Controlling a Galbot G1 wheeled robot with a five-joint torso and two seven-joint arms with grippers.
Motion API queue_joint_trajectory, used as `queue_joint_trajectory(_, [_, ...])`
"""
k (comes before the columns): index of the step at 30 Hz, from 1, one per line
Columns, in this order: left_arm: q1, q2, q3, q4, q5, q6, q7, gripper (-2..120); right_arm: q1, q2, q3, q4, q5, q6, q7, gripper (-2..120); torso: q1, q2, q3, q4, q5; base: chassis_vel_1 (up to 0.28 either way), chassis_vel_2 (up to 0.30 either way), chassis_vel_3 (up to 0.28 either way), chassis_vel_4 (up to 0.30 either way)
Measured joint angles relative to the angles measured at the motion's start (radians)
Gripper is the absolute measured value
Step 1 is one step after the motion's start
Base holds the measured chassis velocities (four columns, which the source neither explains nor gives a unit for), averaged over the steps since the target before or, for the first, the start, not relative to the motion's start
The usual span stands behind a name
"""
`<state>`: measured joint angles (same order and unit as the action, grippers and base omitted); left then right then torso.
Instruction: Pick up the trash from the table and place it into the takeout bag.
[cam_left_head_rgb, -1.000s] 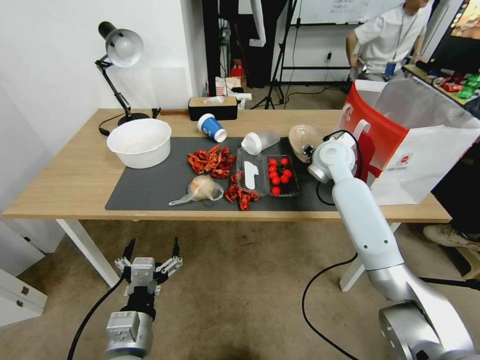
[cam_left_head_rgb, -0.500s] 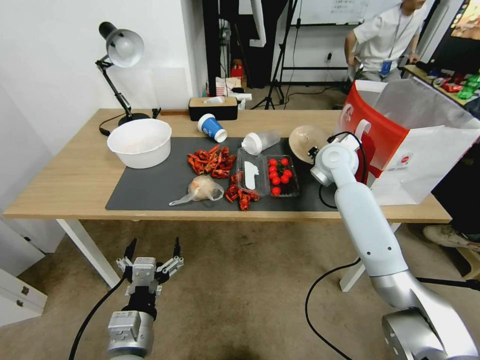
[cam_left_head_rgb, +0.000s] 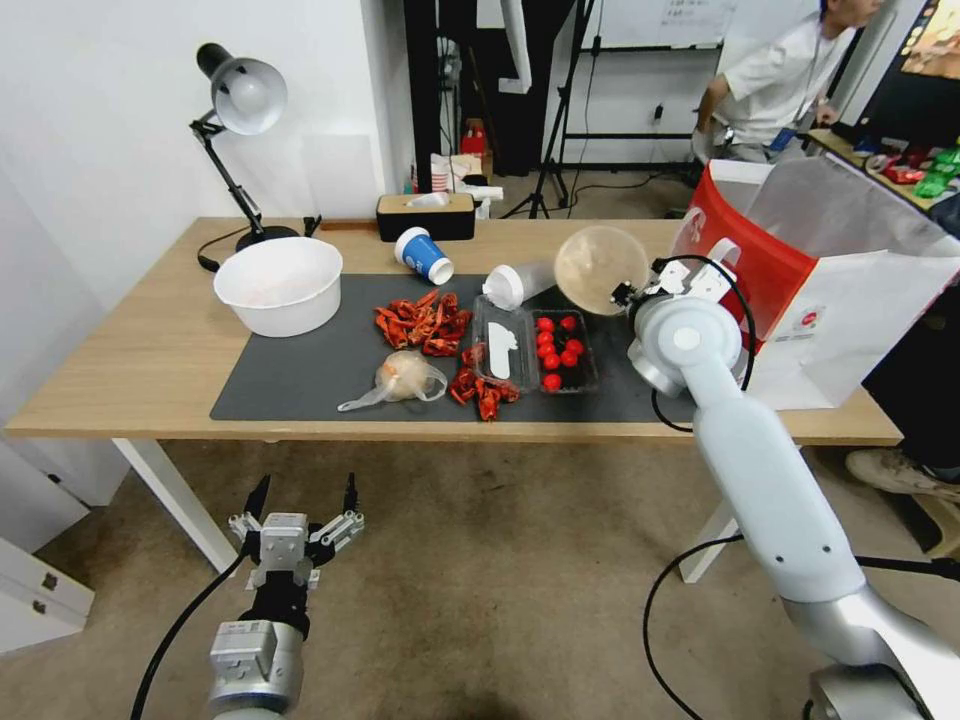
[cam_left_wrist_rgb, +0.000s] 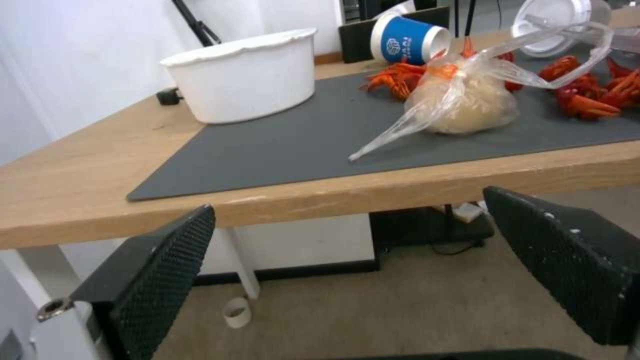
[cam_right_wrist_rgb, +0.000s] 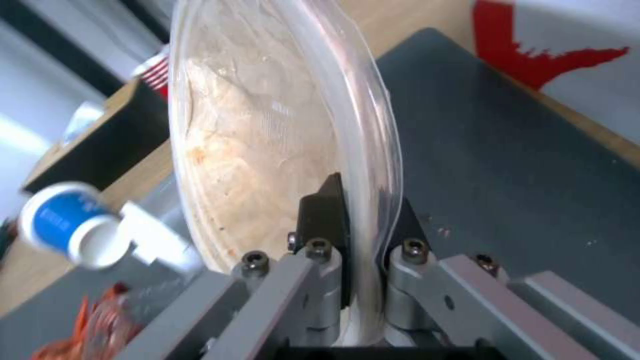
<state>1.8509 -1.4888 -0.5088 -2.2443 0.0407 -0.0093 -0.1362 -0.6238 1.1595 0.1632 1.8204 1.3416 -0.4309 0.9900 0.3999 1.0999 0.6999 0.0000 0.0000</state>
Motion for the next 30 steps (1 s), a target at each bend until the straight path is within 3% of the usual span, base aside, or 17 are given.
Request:
queue_joint_trajectory(5, [0.001, -0.004, 0.001, 0.0, 0.003, 0.0, 0.0, 100, -0.037, -0.03, -0.022, 0.04, -0.092, -0.001, -0.096, 0, 0.0, 0.0, 0.0, 0.0, 0.0002, 0.0, 0.0, 0.0, 0.0])
queue_joint_trajectory(7, [0.003, -0.011, 0.01, 0.0, 0.012, 0.0, 0.0, 100, -0.077, -0.064, -0.033, 0.081, -0.234, 0.002, -0.243, 0, 0.0, 0.0, 0.0, -0.0002, 0.0002, 0.0, 0.0, 0.0, 0.0])
queue_joint_trajectory(11, [0.007, -0.014, 0.015, 0.0, 0.018, 0.0, 0.0, 100, -0.099, -0.084, -0.033, 0.107, -0.303, 0.013, -0.324, 0, 0.0, 0.0, 0.0, -0.0001, 0.0001, 0.0, 0.0, 0.0, 0.0])
queue_joint_trajectory(13, [0.011, -0.017, 0.016, 0.0, 0.022, -0.001, -0.001, 100, -0.119, -0.114, -0.034, 0.136, -0.408, 0.084, -0.446, 0, 0.0, 0.0, 0.0, -0.0001, -0.0001, 0.0, 0.0, 0.0, 0.0])
queue_joint_trajectory(16, [0.012, -0.019, 0.017, -0.002, 0.024, -0.001, -0.001, 100, -0.122, -0.129, -0.028, 0.154, -0.463, 0.141, -0.501, 0, 0.0, 0.0, 0.0, 0.0001, 0.0004, 0.0, 0.0, 0.0, 0.0])
queue_joint_trajectory(21, [0.016, -0.021, 0.017, -0.004, 0.024, -0.003, -0.001, 100, -0.11, -0.153, 0.028, 0.205, -0.489, 0.17, -0.495, 0, 0.0, 0.0, 0.0, 0.0002, 0.0005, 0.0, 0.0, 0.0, 0.0])
queue_joint_trajectory(30, [0.013, -0.018, 0.014, -0.011, 0.024, -0.004, -0.001, 100, -0.037, -0.312, 0.18, 0.187, -0.569, 0.151, -0.333, 0, 0.0, 0.0, 0.0, -0.0005, 0.0003, 0.0, 0.0, 0.0, 0.0])
